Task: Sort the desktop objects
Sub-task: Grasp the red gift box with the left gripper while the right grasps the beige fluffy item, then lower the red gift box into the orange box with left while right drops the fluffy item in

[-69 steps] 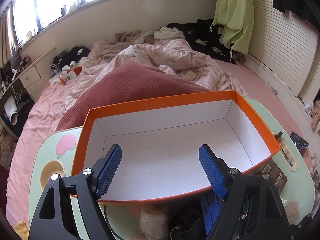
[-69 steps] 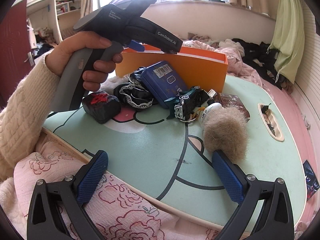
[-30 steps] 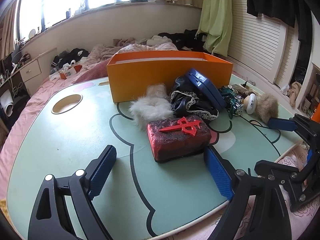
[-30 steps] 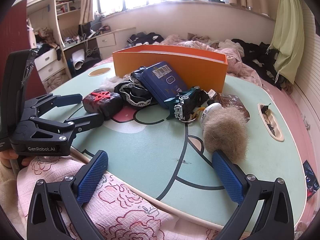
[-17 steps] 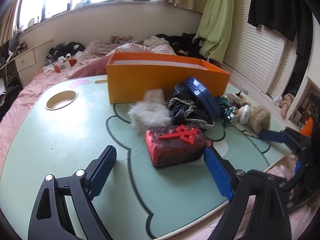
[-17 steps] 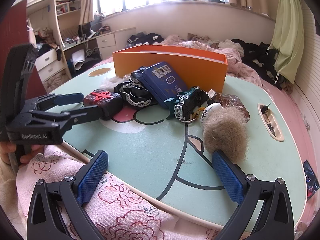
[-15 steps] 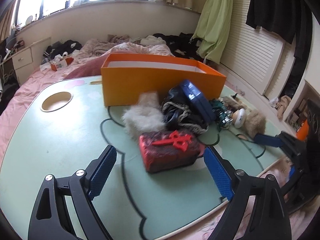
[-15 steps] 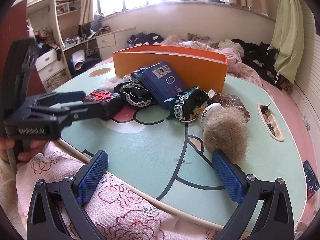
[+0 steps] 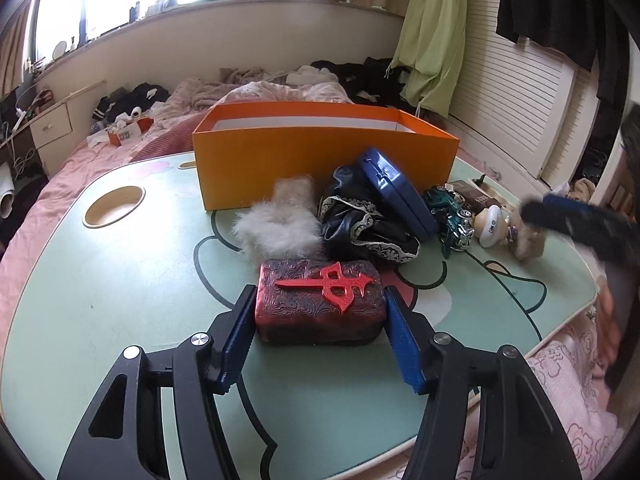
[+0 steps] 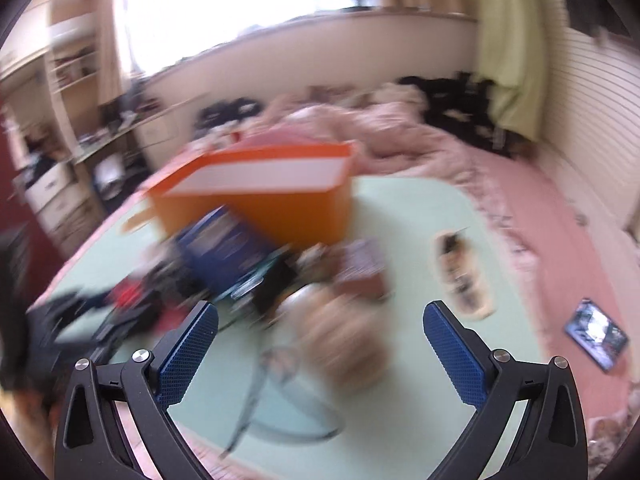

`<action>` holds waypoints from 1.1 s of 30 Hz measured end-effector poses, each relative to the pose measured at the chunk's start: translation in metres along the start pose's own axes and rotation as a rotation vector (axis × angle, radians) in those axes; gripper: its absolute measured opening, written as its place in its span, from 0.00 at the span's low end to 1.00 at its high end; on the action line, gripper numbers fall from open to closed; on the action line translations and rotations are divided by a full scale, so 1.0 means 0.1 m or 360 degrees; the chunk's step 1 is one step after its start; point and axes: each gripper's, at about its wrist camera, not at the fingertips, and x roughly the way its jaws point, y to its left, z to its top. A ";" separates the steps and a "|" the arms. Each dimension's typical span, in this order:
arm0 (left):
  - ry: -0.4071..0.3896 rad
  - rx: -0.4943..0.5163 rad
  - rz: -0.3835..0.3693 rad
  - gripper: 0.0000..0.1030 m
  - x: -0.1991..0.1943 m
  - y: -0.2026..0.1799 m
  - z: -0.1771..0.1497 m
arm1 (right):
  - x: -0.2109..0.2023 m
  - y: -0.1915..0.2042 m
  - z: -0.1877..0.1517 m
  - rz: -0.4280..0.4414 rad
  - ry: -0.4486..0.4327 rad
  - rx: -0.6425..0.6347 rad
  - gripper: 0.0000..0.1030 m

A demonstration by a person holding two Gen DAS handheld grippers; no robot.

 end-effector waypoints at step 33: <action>-0.0184 -0.0010 -0.0111 0.60 -0.34 0.14 0.16 | -0.25 0.05 -0.16 0.0362 -0.0095 -0.0145 0.36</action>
